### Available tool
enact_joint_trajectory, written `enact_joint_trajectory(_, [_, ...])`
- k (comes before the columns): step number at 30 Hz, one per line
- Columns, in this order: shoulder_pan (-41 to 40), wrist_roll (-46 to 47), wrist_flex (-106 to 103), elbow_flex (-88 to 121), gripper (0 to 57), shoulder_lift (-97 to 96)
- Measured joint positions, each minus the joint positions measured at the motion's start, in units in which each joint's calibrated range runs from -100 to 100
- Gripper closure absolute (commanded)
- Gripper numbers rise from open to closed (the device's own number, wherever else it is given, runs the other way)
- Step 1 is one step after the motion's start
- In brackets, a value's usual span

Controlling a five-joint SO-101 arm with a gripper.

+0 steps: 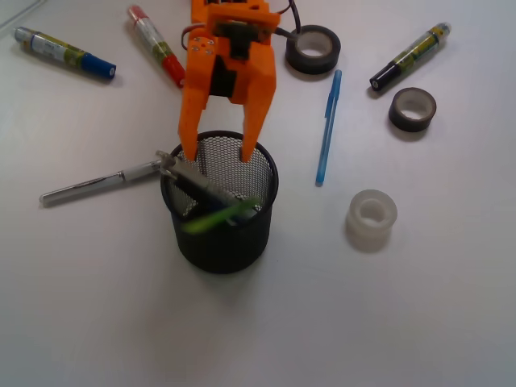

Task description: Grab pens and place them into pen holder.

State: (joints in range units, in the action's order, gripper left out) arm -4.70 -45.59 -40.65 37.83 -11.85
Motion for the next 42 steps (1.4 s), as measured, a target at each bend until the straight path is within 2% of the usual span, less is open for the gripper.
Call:
enact_joint_trajectory(6, [0.7,2.8,9.0,-0.3,35.4,6.5])
enact_joint_trajectory(12, [-1.3,3.9,41.4,-2.8,35.7,22.3])
enact_joint_trajectory(17, [-3.6,0.9,61.9,0.7,36.0,32.5])
enact_joint_trajectory(23, [-9.5,-4.8,66.3,13.6,36.0,38.7])
enact_joint_trajectory(27, [-15.2,-8.9,67.6,18.4,36.0,38.3])
enact_joint_trajectory(33, [-19.7,-11.6,74.2,13.8,36.0,29.4])
enact_joint_trajectory(42, [-21.2,-13.4,80.8,-2.0,36.0,9.8])
